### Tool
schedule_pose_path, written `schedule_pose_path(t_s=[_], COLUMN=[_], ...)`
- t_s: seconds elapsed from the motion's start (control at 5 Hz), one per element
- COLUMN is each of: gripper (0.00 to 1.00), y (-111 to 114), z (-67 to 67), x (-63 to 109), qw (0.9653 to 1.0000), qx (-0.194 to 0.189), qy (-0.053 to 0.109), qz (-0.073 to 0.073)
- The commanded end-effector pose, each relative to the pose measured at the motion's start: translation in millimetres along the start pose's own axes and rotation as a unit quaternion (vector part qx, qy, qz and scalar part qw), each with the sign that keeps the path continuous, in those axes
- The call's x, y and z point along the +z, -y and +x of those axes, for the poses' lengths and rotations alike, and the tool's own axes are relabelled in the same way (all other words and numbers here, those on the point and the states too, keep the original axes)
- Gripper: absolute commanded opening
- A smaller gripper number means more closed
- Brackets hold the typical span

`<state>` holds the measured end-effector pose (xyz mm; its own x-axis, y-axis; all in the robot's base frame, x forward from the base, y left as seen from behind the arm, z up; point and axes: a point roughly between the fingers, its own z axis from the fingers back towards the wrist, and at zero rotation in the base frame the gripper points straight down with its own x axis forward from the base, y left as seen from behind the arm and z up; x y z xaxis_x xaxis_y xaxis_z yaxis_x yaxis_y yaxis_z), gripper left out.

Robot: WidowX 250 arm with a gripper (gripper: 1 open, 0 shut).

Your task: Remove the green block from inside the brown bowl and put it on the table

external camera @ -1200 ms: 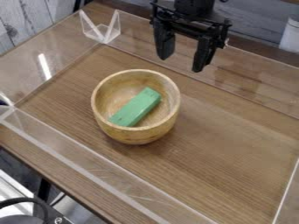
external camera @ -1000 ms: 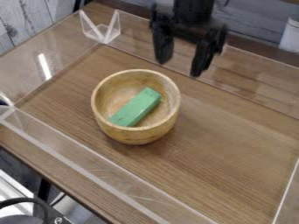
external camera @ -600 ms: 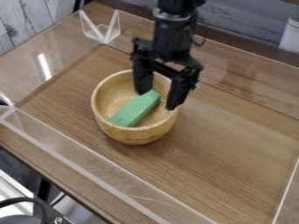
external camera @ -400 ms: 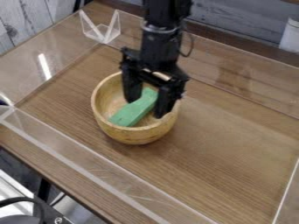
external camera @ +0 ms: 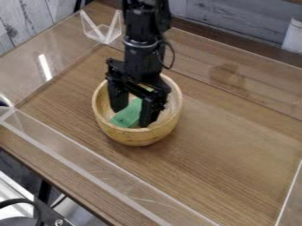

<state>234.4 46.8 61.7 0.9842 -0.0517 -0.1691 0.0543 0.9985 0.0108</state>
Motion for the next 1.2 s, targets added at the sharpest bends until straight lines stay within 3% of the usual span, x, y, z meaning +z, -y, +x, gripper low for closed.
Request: schedule_pose_path(t_s=[0.0, 0.4, 0.6, 0.8, 1.0], gripper=[1.00, 1.00, 0.00, 0.00, 0.00], y=[-6.2, -7.7, -8.2, -7.7, -7.7], z=[4.4, 7.8, 9.5, 10.5, 12.3], x=[3.2, -6.6, -11.3, -4.0, 13.5], qw=[0.9999, 0.9999, 0.9999, 0.9999, 0.9995], qx=[0.003, 0.006, 0.008, 0.009, 0.011], qy=[0.015, 0.006, 0.003, 0.011, 0.029], qz=[0.007, 0.008, 0.008, 0.005, 0.000])
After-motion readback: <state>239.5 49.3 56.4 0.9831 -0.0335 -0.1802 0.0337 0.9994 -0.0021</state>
